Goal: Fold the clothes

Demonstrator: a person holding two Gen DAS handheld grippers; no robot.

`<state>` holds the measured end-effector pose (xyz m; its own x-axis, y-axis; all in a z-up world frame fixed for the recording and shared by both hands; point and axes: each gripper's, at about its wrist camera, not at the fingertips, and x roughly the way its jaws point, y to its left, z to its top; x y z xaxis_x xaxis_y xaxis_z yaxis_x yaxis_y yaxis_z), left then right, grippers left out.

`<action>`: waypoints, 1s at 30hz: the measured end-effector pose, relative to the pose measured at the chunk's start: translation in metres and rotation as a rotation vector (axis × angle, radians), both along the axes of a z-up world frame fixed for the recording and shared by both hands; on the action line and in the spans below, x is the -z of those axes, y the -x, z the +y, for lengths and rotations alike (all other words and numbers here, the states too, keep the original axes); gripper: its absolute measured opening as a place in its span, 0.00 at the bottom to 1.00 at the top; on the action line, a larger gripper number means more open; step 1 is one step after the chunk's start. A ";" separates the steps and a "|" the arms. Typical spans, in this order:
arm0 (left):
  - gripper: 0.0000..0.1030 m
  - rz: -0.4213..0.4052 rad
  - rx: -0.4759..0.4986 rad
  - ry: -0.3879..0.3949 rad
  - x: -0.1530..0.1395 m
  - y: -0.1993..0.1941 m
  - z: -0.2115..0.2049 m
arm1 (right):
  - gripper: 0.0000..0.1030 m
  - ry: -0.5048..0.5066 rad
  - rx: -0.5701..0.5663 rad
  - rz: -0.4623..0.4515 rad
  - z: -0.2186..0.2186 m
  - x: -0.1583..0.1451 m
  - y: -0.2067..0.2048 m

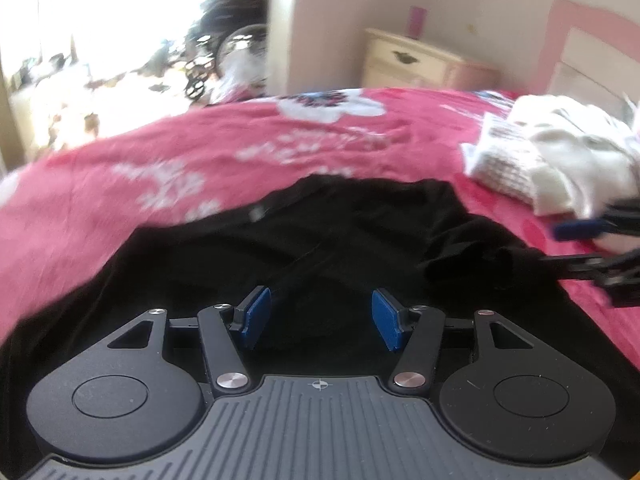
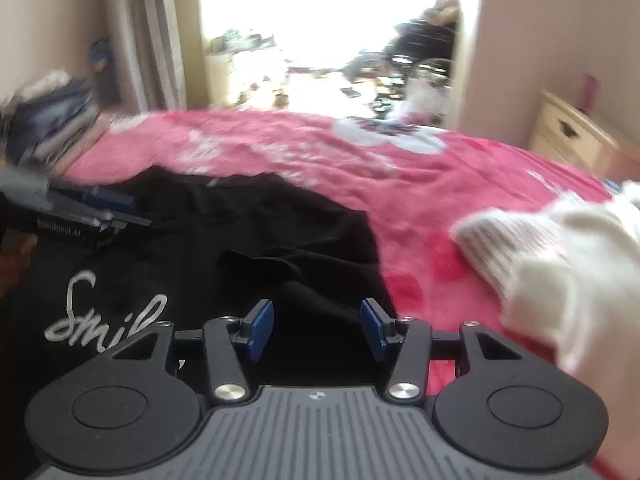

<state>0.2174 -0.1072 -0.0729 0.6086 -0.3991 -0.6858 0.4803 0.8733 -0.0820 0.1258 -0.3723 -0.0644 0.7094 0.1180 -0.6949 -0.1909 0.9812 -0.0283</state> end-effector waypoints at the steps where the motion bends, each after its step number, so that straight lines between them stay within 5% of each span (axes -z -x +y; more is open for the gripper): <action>1: 0.55 -0.003 0.022 -0.008 -0.001 0.001 -0.006 | 0.49 0.029 -0.030 0.003 0.006 0.005 -0.007; 3: 0.55 -0.007 0.049 -0.014 -0.002 0.003 -0.015 | 0.44 0.027 -0.045 0.032 0.008 0.015 -0.023; 4: 0.55 -0.008 0.058 -0.010 -0.002 0.004 -0.018 | 0.24 0.015 -0.039 0.055 0.007 0.019 -0.029; 6: 0.55 -0.005 0.057 -0.001 -0.001 0.008 -0.022 | 0.03 -0.019 -0.020 0.082 0.003 0.023 -0.033; 11: 0.55 0.013 0.042 0.017 0.004 0.013 -0.016 | 0.02 -0.080 -0.021 0.001 -0.005 0.002 0.015; 14: 0.55 0.022 0.030 0.016 0.008 0.012 -0.013 | 0.02 0.063 -0.100 -0.044 0.010 0.000 0.055; 21: 0.55 0.010 0.065 0.017 0.008 0.017 -0.015 | 0.10 0.371 -0.245 0.006 0.046 0.043 0.094; 26: 0.55 -0.010 0.110 0.018 0.006 0.023 -0.019 | 0.12 0.279 -0.188 0.032 0.037 0.023 0.099; 30: 0.55 -0.049 0.176 -0.026 0.009 0.027 -0.038 | 0.25 0.151 -0.067 -0.004 0.027 0.002 0.093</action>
